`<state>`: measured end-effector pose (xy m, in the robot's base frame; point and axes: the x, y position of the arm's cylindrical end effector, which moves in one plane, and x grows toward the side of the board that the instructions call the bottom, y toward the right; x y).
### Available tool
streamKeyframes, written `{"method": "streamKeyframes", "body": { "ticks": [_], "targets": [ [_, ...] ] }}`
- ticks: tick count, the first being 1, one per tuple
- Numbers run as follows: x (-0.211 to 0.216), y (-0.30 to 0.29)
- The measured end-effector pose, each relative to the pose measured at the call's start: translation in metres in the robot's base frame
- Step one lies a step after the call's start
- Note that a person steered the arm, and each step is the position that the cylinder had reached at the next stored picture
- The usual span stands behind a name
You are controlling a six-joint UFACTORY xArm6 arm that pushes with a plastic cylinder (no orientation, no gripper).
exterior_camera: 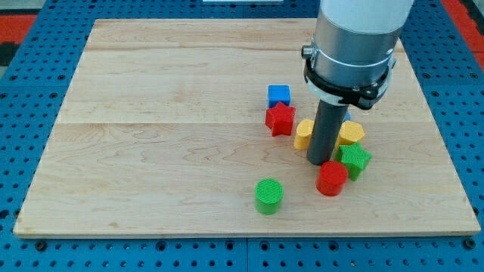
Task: Push the green circle slightly to the left of the board
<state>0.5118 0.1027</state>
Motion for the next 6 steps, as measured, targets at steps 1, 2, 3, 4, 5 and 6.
{"method": "streamKeyframes", "body": {
  "ticks": [1,2,3,4,5,6],
  "targets": [
    [0.019,0.002],
    [0.030,0.002],
    [0.029,-0.005],
    [0.040,-0.024],
    [0.064,-0.021],
    [0.062,0.000]
  ]
}}
